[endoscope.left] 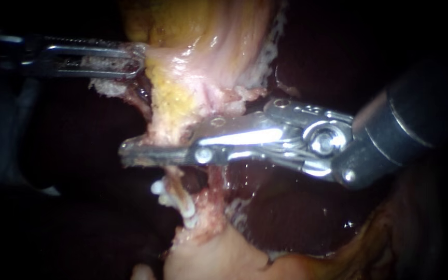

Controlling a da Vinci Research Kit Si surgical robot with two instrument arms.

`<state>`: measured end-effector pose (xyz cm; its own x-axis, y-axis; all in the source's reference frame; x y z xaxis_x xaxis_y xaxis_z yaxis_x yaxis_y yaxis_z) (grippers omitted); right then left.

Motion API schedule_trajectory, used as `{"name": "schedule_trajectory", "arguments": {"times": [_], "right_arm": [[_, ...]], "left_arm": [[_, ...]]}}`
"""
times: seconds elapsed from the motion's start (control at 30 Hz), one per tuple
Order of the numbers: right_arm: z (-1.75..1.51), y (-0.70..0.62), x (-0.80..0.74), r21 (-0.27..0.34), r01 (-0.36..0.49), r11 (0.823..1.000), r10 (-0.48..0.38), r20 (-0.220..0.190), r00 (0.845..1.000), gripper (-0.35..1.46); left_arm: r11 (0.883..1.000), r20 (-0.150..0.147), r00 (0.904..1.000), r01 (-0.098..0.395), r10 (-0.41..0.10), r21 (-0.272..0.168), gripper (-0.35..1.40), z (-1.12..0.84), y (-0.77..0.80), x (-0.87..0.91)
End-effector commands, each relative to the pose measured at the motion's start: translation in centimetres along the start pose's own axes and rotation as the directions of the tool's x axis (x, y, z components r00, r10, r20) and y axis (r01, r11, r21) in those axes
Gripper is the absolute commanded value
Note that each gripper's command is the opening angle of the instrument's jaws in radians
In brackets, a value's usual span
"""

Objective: Clipping third clip left tube

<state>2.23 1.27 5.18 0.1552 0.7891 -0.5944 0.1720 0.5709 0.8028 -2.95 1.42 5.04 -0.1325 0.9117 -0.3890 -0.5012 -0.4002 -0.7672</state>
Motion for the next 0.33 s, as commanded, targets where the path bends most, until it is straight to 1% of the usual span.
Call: {"name": "schedule_trajectory", "arguments": {"times": [0.03, 0.33], "right_arm": [[0.00, 0.00, 0.00, 0.001, 0.001, 1.000, -0.001, 0.000, 1.000, -0.35], [0.00, 0.01, 0.00, 0.001, 0.001, 1.000, -0.001, 0.000, 1.000, -0.35]], "left_arm": [[1.000, 0.000, 1.0000, 0.001, -0.001, 0.001, -0.35, 0.00, 0.00, 0.00], [1.000, 0.000, 1.0000, 0.001, -0.001, 0.001, -0.35, 0.00, 0.00, 0.00]]}}
